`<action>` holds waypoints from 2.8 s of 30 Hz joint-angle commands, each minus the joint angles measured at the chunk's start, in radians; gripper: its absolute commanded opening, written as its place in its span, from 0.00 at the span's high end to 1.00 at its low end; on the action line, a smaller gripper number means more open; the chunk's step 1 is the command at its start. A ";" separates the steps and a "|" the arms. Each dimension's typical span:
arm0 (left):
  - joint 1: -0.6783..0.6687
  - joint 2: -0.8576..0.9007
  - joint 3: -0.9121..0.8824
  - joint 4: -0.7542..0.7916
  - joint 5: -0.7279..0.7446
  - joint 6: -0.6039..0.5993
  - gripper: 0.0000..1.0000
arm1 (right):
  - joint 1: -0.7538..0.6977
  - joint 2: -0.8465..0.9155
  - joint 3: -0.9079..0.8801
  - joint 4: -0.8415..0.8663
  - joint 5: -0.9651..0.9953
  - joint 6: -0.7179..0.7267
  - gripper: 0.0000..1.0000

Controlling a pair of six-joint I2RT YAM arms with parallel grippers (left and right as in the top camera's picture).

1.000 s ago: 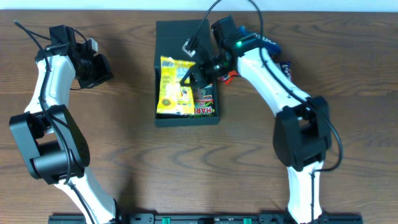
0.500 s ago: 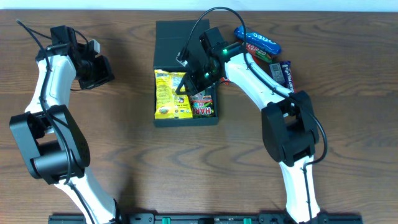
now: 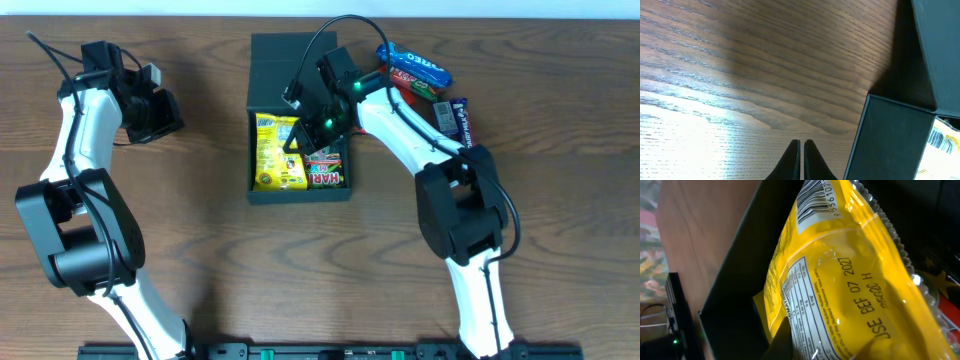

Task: Pack container
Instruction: 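Lower the yellow packet into the box's left side and release, then press the yellow packet down and lift the right gripper out, then reach the right gripper to the snack pile and grasp the red bag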

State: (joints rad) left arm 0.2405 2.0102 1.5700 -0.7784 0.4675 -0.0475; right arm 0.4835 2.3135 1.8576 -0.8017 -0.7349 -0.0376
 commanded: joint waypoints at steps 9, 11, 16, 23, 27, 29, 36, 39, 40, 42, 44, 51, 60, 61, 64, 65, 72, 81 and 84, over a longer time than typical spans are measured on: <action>0.000 -0.037 0.021 -0.005 0.005 0.018 0.94 | -0.006 0.001 0.045 -0.018 -0.020 0.085 0.01; 0.000 -0.037 0.021 -0.006 0.005 0.018 0.94 | -0.012 -0.015 0.077 -0.051 -0.009 0.085 0.01; 0.000 -0.037 0.021 -0.011 0.005 0.018 0.94 | -0.006 -0.052 0.146 -0.152 0.172 0.085 0.88; -0.004 -0.037 0.021 -0.011 0.005 0.018 0.94 | 0.061 -0.027 0.123 -0.129 0.238 0.037 0.99; -0.015 -0.037 0.021 -0.011 0.005 0.018 0.94 | 0.078 0.007 0.123 -0.088 0.393 0.095 0.99; -0.020 -0.037 0.021 -0.011 0.005 0.018 0.94 | 0.078 0.022 0.123 -0.074 0.444 0.130 0.99; -0.042 -0.037 0.021 -0.011 0.005 0.018 0.94 | 0.079 0.093 0.123 -0.058 0.508 0.157 0.99; -0.053 -0.037 0.021 -0.011 0.005 0.018 0.94 | 0.079 0.111 0.123 -0.063 0.487 0.157 0.99; -0.056 -0.037 0.021 -0.011 0.005 0.018 0.94 | 0.079 0.114 0.123 -0.062 0.483 0.157 0.99; -0.063 -0.037 0.021 -0.011 0.004 0.018 0.94 | 0.079 0.109 0.126 -0.058 0.459 0.156 0.99; -0.067 -0.037 0.021 -0.011 0.005 0.018 0.94 | 0.077 0.103 0.126 -0.056 0.422 0.156 0.99; -0.080 -0.037 0.021 -0.011 0.005 0.018 0.94 | 0.073 0.083 0.145 -0.106 0.342 0.153 0.99; -0.102 -0.037 0.021 -0.011 0.004 0.018 0.94 | 0.002 -0.113 0.147 -0.097 0.446 0.126 0.99; -0.104 -0.037 0.021 -0.011 0.004 0.018 0.94 | -0.012 -0.132 0.147 -0.081 0.455 0.127 0.99; -0.108 -0.037 0.021 -0.011 0.004 0.018 0.94 | -0.069 -0.150 0.147 -0.042 0.458 0.202 0.79; -0.108 -0.037 0.021 -0.011 0.004 0.018 0.94 | -0.092 -0.149 0.147 -0.040 0.458 0.250 0.81; -0.109 -0.037 0.021 -0.011 0.000 0.018 0.94 | -0.279 -0.085 0.142 -0.091 0.439 0.529 0.32; -0.109 -0.037 0.021 -0.008 0.001 0.018 0.94 | -0.299 0.018 0.142 -0.115 0.442 0.806 0.23; -0.109 -0.037 0.021 -0.012 0.000 0.018 0.94 | -0.300 0.053 0.142 -0.127 0.449 0.855 0.25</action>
State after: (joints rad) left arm 0.1337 2.0102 1.5700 -0.7860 0.4675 -0.0475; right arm 0.1791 2.3291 2.0014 -0.9222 -0.2947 0.7174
